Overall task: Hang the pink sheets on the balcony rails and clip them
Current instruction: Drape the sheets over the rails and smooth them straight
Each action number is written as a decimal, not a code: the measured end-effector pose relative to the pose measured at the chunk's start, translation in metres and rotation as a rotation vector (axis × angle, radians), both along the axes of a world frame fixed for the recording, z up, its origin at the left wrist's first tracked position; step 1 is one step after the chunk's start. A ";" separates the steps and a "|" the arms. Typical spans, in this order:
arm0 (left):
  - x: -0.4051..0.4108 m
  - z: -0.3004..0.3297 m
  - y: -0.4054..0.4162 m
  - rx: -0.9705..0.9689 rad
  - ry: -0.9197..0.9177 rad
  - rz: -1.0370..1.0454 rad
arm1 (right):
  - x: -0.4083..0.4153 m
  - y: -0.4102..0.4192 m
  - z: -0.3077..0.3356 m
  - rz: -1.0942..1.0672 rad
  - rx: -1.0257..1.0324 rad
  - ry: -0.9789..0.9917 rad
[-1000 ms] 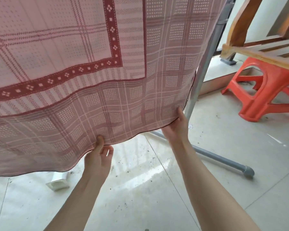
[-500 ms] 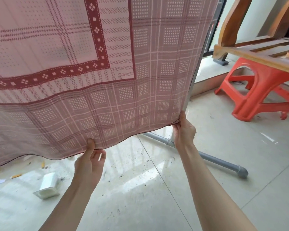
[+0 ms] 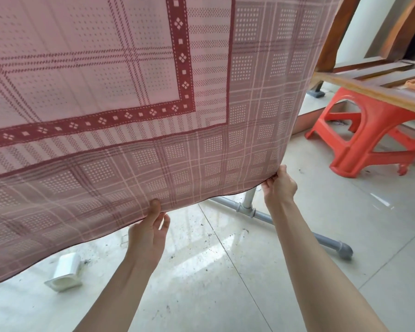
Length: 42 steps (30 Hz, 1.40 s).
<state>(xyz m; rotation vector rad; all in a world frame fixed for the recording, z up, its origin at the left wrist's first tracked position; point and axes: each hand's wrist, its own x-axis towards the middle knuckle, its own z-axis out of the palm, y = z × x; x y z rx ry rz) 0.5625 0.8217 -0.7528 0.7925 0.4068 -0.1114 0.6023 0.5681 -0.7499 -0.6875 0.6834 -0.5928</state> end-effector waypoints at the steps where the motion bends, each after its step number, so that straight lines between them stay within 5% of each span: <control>1: 0.000 0.001 -0.002 0.017 0.004 0.002 | 0.000 -0.002 0.000 0.011 0.000 -0.002; 11: -0.001 0.007 0.000 0.109 0.072 0.007 | 0.012 0.003 0.002 0.030 -0.119 0.121; 18: -0.018 0.036 0.018 0.341 0.345 -0.268 | -0.017 0.011 0.032 0.025 -0.144 0.301; 21: -0.032 0.057 0.031 0.532 0.414 -0.477 | -0.046 0.024 0.047 0.123 -0.205 0.450; 24: -0.045 0.094 0.040 0.927 0.253 -0.638 | -0.083 0.041 0.080 0.309 -0.365 0.626; 30: -0.051 0.237 0.038 1.686 -0.464 -0.931 | -0.150 0.053 0.231 0.656 -0.967 0.845; 35: -0.071 0.415 0.009 1.747 -0.614 -1.045 | -0.189 0.039 0.400 0.780 -1.345 0.803; 42: -0.088 0.639 -0.061 1.758 -0.646 -0.970 | -0.207 -0.002 0.626 0.706 -1.451 0.625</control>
